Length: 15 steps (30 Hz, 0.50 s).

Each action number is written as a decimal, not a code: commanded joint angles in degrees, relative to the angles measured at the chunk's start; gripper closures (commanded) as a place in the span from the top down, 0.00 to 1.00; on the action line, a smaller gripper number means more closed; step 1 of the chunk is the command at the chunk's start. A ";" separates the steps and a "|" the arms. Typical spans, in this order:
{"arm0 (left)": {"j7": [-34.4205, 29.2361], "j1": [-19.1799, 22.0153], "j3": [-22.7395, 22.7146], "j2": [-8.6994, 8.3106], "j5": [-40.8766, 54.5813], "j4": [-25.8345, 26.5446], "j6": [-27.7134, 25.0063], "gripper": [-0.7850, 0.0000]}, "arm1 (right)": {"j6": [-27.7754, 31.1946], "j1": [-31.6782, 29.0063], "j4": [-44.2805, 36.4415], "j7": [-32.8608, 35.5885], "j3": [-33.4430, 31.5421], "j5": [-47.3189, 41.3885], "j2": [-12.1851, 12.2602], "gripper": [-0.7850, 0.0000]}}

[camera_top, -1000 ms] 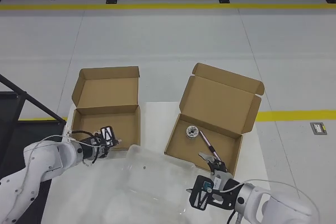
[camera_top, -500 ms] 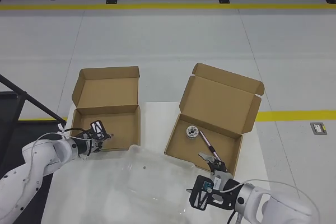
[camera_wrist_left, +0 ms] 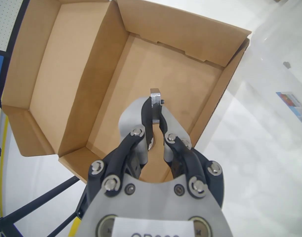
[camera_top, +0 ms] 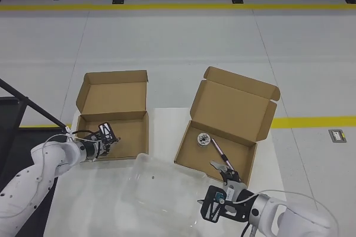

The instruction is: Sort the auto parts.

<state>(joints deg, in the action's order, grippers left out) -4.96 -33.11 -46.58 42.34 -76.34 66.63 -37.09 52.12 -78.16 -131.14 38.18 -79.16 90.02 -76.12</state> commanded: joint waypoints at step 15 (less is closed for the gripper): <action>0.70 2.56 4.27 4.61 2.19 -7.75 -0.22 0.00 | 0.01 -0.01 0.00 0.00 -0.01 0.00 0.00 1.00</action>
<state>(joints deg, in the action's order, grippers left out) -4.11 -31.00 -42.86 46.46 -74.19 59.95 -37.31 52.12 -78.16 -131.14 38.18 -79.16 90.02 -76.12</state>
